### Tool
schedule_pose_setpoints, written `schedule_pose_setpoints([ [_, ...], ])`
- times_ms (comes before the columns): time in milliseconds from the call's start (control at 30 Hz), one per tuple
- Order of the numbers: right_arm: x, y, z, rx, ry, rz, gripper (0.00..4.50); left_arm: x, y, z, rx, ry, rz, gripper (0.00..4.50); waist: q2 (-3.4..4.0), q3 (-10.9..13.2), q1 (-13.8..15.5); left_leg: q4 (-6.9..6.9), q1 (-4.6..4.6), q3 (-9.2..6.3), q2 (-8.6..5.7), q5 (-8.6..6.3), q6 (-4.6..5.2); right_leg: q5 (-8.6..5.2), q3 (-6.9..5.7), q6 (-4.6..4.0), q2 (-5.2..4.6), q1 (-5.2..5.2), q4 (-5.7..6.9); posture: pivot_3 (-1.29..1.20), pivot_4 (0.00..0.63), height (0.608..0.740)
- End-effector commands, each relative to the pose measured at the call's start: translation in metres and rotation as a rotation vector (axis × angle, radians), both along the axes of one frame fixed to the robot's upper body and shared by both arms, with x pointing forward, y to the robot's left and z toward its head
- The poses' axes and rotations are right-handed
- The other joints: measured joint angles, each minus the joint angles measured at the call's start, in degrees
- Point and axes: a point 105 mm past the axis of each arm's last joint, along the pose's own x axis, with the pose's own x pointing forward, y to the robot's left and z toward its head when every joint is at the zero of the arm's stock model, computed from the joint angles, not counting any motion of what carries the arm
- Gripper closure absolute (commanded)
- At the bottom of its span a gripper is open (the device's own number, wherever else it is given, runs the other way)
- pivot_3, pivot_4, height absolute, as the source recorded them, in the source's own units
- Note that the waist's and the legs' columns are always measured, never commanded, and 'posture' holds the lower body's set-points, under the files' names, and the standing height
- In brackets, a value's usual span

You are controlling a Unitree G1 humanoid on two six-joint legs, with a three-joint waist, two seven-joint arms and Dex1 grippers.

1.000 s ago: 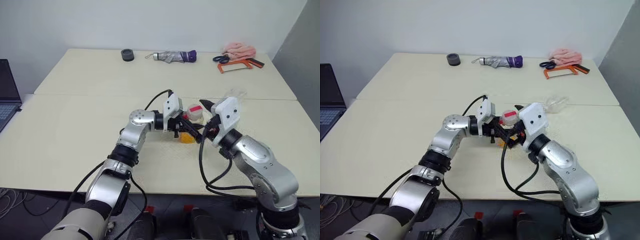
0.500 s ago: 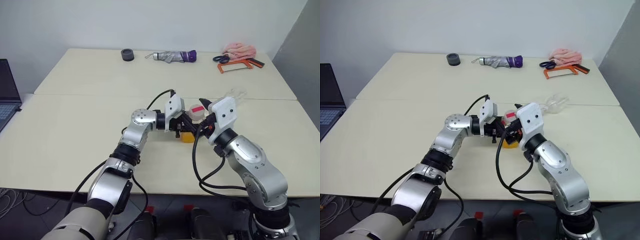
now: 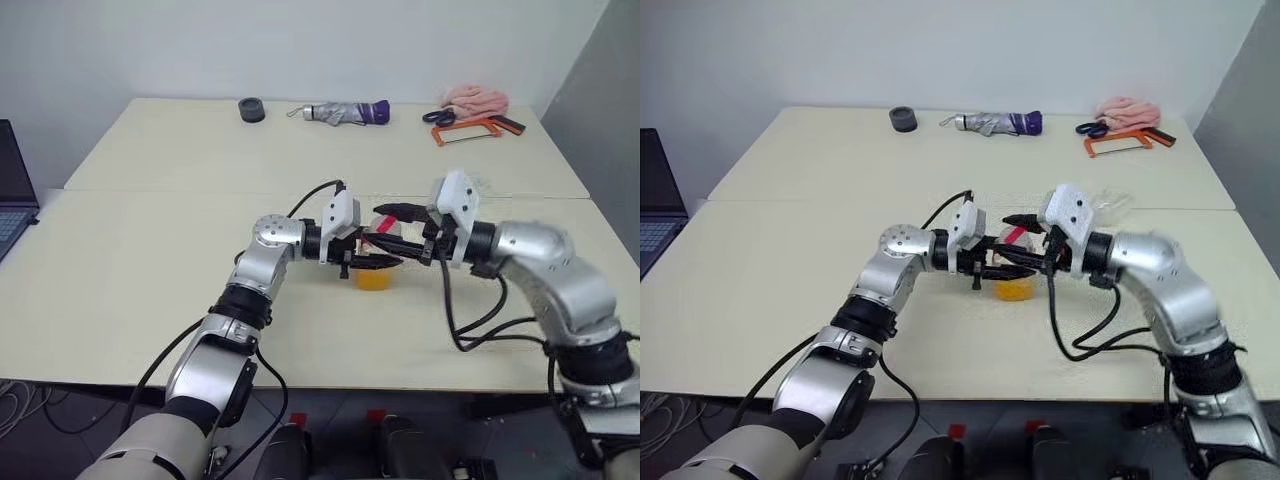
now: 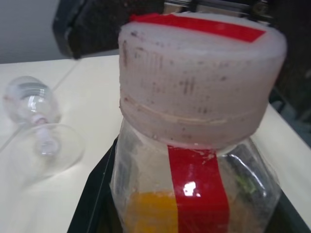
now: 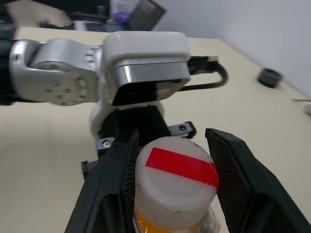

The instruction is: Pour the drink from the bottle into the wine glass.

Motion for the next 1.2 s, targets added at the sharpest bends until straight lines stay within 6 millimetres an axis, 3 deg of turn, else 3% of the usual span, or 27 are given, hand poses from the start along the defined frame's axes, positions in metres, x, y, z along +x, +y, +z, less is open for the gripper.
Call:
schedule_pose_setpoints([
  [33,0.0,-0.011,-0.007,-0.038,0.05,0.064,2.64,-0.011,0.0,0.017,-0.024,-0.032,-0.081,2.76,0.0,0.0,0.0,0.0,0.0,-0.01,-0.01,0.0,0.0,0.0,0.0,0.0,-0.01,0.0,0.0,0.0,0.15,0.74],
  [100,0.006,-0.018,-0.002,-0.009,0.049,0.027,2.64,-0.011,0.002,0.017,-0.022,-0.03,-0.081,2.76,0.0,0.0,0.1,0.0,-0.01,-0.05,0.0,0.0,0.0,0.0,0.02,0.0,-0.07,0.0,-0.02,0.0,0.15,0.74],
  [333,-0.001,-0.027,0.014,0.141,-0.032,-0.107,0.28,-0.008,0.002,0.021,-0.043,-0.02,-0.057,2.77,0.0,0.0,0.4,0.04,-0.05,-0.09,0.06,0.0,0.0,0.0,0.06,0.0,-0.17,-0.03,0.01,0.0,0.15,0.74],
  [367,-0.006,-0.026,0.017,0.188,-0.043,-0.128,0.2,-0.008,0.002,0.021,-0.044,-0.02,-0.053,2.77,-0.01,0.0,0.4,0.04,-0.06,-0.09,0.07,0.0,-0.01,0.0,0.07,0.0,-0.18,-0.04,0.01,0.0,0.15,0.74],
  [567,-0.037,-0.004,0.015,0.299,-0.089,-0.222,0.2,-0.006,0.002,0.019,-0.046,-0.024,-0.03,2.77,0.0,0.0,0.4,0.04,-0.08,-0.13,0.09,0.01,-0.01,0.0,0.06,0.01,-0.18,-0.04,0.02,0.0,0.15,0.74],
  [733,-0.035,0.01,0.009,0.309,-0.126,-0.294,0.2,-0.005,0.002,0.018,-0.046,-0.027,-0.023,2.77,0.0,0.0,0.4,0.04,-0.04,-0.08,0.01,0.01,-0.02,0.0,0.08,0.01,-0.14,-0.04,0.04,0.0,0.15,0.74],
  [1200,-0.038,-0.003,0.012,0.282,-0.14,-0.308,0.2,-0.001,0.004,0.018,-0.05,-0.038,0.003,2.77,0.0,0.0,0.5,0.04,-0.05,-0.09,-0.01,0.0,-0.01,0.0,0.07,0.01,-0.14,-0.04,0.02,0.0,0.15,0.74],
])
